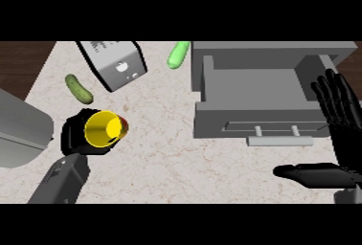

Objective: Pick up the cup, place it into the drawer and close the drawer

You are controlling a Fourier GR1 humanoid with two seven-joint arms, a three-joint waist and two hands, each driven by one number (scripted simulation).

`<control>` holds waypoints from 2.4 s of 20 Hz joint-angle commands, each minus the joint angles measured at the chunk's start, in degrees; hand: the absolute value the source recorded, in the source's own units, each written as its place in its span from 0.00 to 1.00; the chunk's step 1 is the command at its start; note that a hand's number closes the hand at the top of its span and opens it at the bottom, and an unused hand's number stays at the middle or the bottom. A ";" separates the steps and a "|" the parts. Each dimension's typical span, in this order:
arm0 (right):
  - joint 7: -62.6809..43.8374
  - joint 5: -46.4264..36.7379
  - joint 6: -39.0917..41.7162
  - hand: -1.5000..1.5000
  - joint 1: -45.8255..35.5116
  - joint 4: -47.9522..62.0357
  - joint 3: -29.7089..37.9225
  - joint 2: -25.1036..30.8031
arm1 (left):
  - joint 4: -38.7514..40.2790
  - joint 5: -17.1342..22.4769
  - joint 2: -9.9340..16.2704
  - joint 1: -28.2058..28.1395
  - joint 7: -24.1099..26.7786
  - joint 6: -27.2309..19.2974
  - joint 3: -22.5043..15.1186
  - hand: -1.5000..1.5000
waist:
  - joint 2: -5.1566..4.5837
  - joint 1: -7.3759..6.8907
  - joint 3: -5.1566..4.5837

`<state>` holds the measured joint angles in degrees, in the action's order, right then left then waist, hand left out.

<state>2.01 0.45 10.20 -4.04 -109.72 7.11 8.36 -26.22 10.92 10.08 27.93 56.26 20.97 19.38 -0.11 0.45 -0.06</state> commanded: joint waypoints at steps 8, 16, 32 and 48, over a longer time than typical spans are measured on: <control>-1.86 0.61 -0.05 0.00 -0.26 -2.06 0.89 0.55 | -18.42 -0.87 -4.22 7.42 -10.28 -4.08 -7.00 1.00 | 0.49 -0.73 0.12; -2.15 2.99 1.98 0.00 0.27 -1.04 3.39 2.37 | -32.94 -1.69 -8.96 14.18 -27.84 -14.93 -11.98 1.00 | 0.31 -0.49 0.10; 2.64 3.43 4.17 0.00 1.16 2.66 4.87 2.84 | -17.78 4.85 -10.08 36.27 -38.86 -32.59 -23.58 1.00 | -0.15 1.18 0.09; 0.44 3.05 3.79 0.00 -0.01 -0.06 3.12 1.97 | -2.14 18.01 -10.08 44.08 -34.30 -40.34 -39.32 1.00 | -0.37 3.09 0.10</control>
<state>3.12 3.31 13.75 -5.30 -107.30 10.89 10.70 -29.28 25.94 0.00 71.93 21.01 -17.27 -14.69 -0.58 3.05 0.05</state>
